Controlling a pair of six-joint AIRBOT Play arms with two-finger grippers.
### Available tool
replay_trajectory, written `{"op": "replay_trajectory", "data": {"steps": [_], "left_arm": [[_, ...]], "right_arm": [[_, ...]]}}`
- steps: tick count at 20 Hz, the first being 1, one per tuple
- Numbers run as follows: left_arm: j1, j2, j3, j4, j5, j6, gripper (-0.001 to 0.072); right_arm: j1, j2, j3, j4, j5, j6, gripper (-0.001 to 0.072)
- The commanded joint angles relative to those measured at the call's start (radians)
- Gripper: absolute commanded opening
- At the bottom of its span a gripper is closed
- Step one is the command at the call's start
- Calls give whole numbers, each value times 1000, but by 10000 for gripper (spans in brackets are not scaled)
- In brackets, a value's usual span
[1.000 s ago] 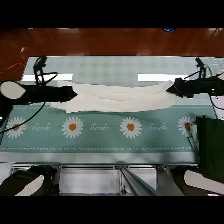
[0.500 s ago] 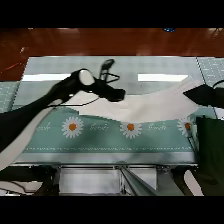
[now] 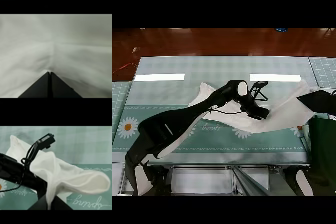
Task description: Fold the shirts.
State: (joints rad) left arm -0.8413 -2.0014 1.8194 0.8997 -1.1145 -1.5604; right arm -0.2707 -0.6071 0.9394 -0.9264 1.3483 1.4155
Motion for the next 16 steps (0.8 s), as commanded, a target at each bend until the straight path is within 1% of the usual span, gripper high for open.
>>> {"op": "replay_trajectory", "data": {"steps": [1, 3, 5, 7, 8, 10, 12, 14, 16], "left_arm": [[68, 13, 32, -1, -76, -4, 20], [163, 80, 29, 31, -110, -4, 20], [259, 202, 10, 117, -122, 3, 20], [339, 353, -51, 214, -114, 3, 20], [375, 430, -93, 261, -113, 3, 20], [446, 595, -217, 333, -107, 3, 20], [516, 768, -384, 360, -82, 3, 20], [576, 943, -573, 359, -51, 3, 20], [619, 1104, -757, 359, -32, 3, 20]], "right_arm": [[1, 4, -1, 8, 5, 14, 22], [3, -2, 0, 44, 4, 14, 21], [60, -30, 0, 60, -22, 21, 22], [190, -90, 0, 72, -115, 38, 21], [273, -137, 1, 84, -198, 41, 22], [431, -263, 31, 117, -372, 41, 21], [560, -431, 108, 148, -498, 40, 21], [652, -620, 225, 177, -550, 35, 22], [713, -803, 352, 215, -548, 31, 22]]}}
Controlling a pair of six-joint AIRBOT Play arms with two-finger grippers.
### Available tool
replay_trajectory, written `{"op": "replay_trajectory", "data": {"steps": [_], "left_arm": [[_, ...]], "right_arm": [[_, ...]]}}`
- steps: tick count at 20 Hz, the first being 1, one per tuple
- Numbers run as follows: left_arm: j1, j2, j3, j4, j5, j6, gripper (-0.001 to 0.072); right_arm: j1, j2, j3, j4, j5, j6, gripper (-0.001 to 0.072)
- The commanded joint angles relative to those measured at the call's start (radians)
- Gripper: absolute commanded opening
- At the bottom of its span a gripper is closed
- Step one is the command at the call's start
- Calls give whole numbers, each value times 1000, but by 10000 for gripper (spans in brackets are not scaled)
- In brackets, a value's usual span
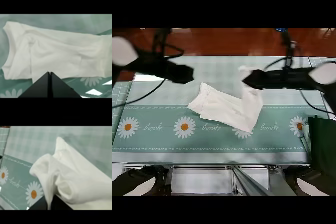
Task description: Fold the shirts.
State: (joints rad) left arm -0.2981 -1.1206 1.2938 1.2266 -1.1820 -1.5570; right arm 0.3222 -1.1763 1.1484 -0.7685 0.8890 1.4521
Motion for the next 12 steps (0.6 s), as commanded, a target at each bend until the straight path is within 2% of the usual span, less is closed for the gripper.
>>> {"op": "replay_trajectory", "data": {"steps": [1, 3, 6, 7, 8, 9, 12], "left_arm": [[92, 296, -316, 31, 41, -8, 20], [106, 408, -452, 31, 54, -72, 20], [105, 496, -584, 13, 82, -124, 20], [104, 503, -612, 4, 98, -124, 20], [104, 500, -633, 3, 115, -124, 20], [105, 496, -650, 3, 137, -124, 20], [110, 466, -664, 9, 241, -120, 20]], "right_arm": [[146, -318, 201, 80, -89, -6, 22], [183, -449, 291, 113, -90, -6, 22], [217, -604, 387, 169, -83, -6, 23], [224, -641, 408, 185, -82, -6, 144], [227, -662, 417, 209, -68, -6, 350], [223, -668, 418, 226, -48, -14, 412], [135, -618, 418, 218, 76, -17, 407]]}}
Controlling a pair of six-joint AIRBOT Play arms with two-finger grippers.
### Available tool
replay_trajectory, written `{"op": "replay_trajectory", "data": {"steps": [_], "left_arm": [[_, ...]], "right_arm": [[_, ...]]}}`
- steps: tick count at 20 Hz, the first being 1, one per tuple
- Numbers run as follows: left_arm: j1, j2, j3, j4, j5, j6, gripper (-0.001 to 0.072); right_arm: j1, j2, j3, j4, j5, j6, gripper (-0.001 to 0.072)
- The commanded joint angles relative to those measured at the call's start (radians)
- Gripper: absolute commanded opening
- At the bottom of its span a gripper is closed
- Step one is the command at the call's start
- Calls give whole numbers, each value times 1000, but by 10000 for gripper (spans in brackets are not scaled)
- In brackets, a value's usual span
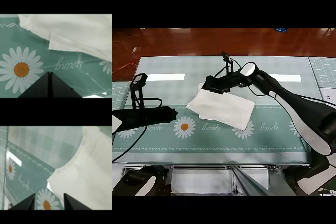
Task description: Fold the shirts.
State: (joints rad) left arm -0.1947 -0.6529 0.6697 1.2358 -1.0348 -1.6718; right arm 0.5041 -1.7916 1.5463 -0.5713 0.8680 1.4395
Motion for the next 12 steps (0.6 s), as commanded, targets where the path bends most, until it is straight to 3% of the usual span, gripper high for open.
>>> {"op": "replay_trajectory", "data": {"steps": [1, 4, 6, 8, 10, 12], "left_arm": [[26, -11, -25, -1, 119, -6, 20], [111, -16, 63, -6, 110, -6, 20], [145, -13, 98, -6, 91, -6, 20], [144, -15, 97, -11, 77, -6, 20], [134, -15, 73, -40, 74, -6, 20], [119, -16, 39, -53, 77, -6, 20]], "right_arm": [[-108, 38, 20, 9, 169, -4, 407], [-312, 224, 20, -174, 400, 13, 407], [-428, 405, -18, -496, 495, 80, 407], [-527, 599, -153, -764, 481, 148, 407], [-628, 778, -373, -824, 397, 190, 408], [-698, 908, -605, -755, 301, 214, 408]]}}
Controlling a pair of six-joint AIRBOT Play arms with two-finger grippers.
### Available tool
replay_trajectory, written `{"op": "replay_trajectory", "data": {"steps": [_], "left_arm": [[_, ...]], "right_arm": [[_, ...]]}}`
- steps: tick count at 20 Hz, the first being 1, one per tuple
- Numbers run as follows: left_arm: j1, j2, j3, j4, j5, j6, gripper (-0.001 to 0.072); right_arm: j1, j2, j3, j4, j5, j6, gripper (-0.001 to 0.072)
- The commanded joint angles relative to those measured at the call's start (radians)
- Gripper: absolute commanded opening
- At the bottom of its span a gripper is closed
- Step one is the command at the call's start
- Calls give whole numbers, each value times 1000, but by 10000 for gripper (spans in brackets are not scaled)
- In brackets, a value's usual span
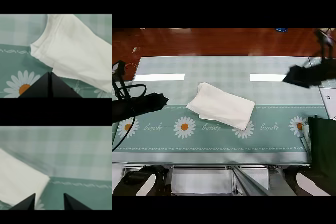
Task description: Fold the shirts.
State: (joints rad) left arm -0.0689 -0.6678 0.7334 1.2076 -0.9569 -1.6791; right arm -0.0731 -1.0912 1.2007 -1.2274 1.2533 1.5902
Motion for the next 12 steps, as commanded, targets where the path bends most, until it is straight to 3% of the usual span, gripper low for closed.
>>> {"op": "replay_trajectory", "data": {"steps": [1, 5, 8, 12], "left_arm": [[-13, -2, -40, -27, 1, 1, 20], [-19, -6, -94, -34, 16, 0, 20], [-19, -12, -107, -34, 15, 1, 20], [-19, -13, -107, -34, 15, 1, 20]], "right_arm": [[-138, 248, -373, -36, -140, 69, 408], [-90, 210, -654, 272, -344, 21, 408], [36, 63, -676, 404, -447, -20, 408], [159, -148, -676, 753, -539, -217, 408]]}}
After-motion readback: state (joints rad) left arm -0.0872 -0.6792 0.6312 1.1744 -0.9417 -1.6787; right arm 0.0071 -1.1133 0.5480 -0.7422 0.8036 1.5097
